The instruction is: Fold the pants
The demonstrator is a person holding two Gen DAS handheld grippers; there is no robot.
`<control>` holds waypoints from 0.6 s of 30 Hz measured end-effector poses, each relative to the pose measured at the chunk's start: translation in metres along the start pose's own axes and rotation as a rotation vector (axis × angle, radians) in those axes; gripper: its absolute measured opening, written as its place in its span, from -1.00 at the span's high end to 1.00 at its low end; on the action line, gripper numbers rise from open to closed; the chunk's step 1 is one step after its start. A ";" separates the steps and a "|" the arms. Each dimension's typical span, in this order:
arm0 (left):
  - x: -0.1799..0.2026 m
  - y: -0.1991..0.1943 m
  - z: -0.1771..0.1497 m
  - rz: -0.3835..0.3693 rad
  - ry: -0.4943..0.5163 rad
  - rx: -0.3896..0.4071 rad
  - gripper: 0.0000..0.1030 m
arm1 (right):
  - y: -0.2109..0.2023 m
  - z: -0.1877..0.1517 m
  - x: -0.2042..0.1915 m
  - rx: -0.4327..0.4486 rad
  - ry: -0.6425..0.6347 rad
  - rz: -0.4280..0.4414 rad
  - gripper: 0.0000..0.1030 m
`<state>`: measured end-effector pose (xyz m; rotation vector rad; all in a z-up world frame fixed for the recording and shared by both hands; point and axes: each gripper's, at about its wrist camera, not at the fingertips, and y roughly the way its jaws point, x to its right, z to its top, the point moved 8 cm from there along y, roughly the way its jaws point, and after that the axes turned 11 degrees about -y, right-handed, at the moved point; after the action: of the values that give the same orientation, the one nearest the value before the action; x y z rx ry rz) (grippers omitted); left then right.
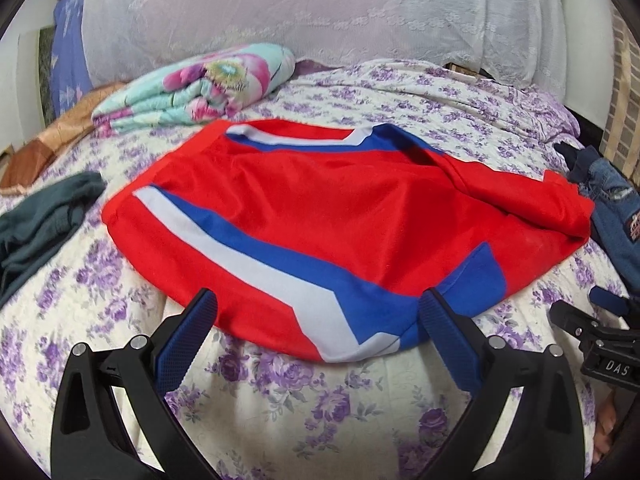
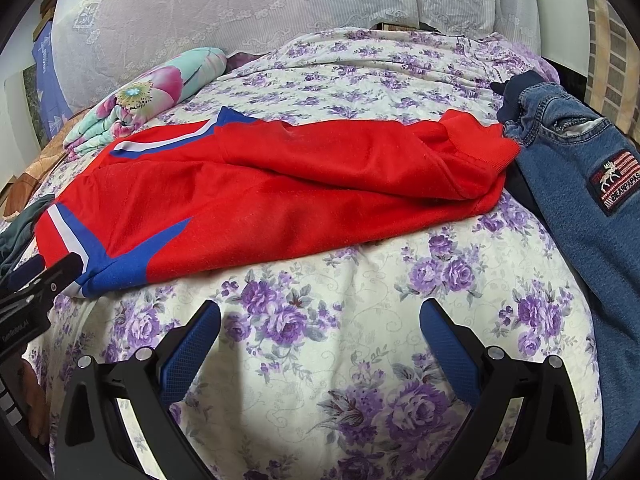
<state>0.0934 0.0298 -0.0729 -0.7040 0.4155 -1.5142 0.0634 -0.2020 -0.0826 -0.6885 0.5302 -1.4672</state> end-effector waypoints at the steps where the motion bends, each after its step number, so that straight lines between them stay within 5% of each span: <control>1: -0.002 0.000 -0.001 -0.006 -0.016 -0.009 -0.91 | -0.001 0.001 -0.001 0.000 0.002 0.001 -0.93; 14: -0.001 0.001 0.005 -0.010 -0.036 -0.016 -0.91 | 0.000 0.002 -0.002 0.025 0.026 0.027 -0.93; 18: -0.004 0.014 0.002 -0.049 -0.062 -0.104 -0.91 | 0.003 0.000 0.002 0.026 0.071 0.078 -0.93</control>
<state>0.1053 0.0333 -0.0814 -0.8458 0.4353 -1.5209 0.0657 -0.2042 -0.0847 -0.5912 0.5856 -1.4272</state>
